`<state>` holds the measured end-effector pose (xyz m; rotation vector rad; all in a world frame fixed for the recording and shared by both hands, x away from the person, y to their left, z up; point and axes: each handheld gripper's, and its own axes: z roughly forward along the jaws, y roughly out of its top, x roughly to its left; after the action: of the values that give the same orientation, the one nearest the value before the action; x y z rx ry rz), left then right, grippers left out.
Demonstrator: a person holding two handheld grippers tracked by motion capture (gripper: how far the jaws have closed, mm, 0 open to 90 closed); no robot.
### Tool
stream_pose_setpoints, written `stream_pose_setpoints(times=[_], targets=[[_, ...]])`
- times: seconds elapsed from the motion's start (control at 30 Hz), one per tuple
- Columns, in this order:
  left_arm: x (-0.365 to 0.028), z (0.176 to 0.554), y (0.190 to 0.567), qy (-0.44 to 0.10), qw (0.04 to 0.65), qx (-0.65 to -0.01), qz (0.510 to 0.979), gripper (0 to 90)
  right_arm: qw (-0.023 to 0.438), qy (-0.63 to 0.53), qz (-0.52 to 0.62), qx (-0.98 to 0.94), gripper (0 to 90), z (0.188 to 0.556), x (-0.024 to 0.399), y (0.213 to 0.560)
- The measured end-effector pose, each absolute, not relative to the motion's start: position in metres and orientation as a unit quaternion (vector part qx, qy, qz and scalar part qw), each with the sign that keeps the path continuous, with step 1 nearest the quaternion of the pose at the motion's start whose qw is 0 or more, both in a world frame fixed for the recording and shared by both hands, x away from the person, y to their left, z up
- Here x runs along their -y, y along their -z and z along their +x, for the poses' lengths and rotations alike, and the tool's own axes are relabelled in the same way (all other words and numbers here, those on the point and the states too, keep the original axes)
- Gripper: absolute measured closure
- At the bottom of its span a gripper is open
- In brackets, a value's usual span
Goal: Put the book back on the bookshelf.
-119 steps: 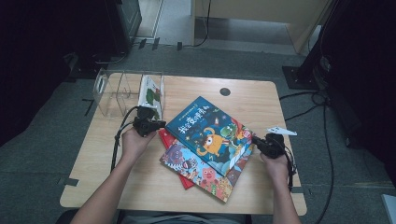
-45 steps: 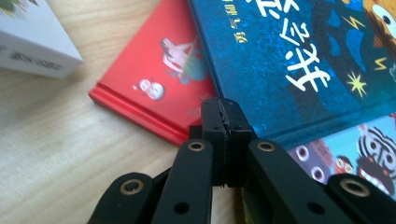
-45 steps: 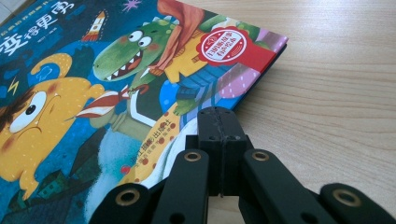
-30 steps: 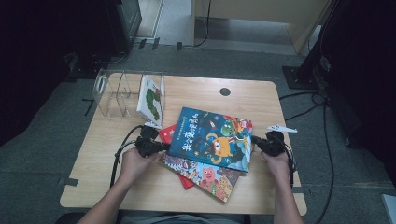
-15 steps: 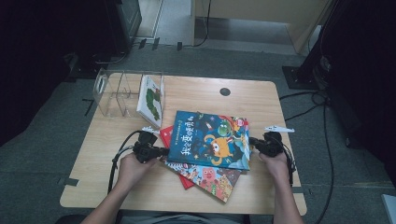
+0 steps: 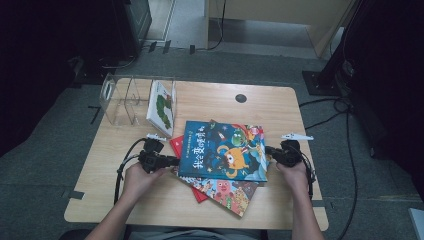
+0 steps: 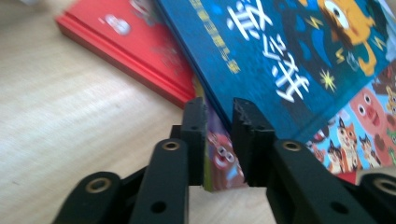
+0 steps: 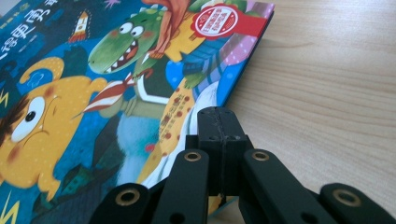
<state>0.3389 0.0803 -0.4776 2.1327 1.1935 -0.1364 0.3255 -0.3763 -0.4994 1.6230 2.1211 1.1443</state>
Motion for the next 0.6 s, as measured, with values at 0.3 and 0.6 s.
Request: stream_pose_setpoints(times=[0.3, 0.6], targets=[[-0.073, 0.360, 0.480, 0.042, 0.339, -0.456, 0.822, 56.0, 0.125, -0.398, 0.563, -0.713, 90.0, 0.333, 0.376, 0.501], [-0.069, 0.378, 0.485, 0.063, 0.352, -0.465, 0.810, 43.9, 0.123, -0.395, 0.545, -0.730, 90.0, 0.334, 0.369, 0.500]])
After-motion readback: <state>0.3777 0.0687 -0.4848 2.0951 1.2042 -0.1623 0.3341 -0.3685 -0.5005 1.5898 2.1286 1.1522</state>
